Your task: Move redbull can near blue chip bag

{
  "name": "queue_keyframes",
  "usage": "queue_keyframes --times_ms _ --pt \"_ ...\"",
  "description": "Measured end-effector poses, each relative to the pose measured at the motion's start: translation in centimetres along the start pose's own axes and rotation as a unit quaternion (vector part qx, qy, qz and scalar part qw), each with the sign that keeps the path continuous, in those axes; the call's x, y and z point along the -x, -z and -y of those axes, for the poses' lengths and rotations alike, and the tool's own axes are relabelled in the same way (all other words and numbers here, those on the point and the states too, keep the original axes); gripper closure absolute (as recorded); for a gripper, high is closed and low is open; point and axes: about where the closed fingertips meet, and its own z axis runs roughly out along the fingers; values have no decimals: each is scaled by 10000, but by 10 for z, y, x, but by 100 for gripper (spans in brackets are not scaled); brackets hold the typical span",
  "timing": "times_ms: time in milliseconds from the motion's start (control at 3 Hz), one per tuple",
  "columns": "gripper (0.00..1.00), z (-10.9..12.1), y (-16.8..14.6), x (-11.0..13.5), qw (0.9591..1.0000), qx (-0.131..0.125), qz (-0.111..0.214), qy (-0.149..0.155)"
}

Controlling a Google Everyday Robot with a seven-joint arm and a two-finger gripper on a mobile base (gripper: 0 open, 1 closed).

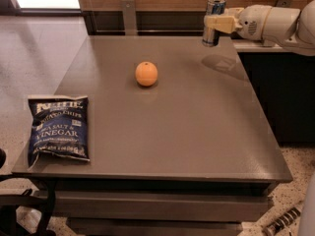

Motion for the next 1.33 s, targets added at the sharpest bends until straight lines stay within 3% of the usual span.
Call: queue_keyframes --times_ms 667,1000,1333 --pt "100 -61 29 32 9983 450 30 376" --pt "100 -108 42 32 9945 980 -12 364" --pt "100 -160 49 27 9869 1593 -4 234"
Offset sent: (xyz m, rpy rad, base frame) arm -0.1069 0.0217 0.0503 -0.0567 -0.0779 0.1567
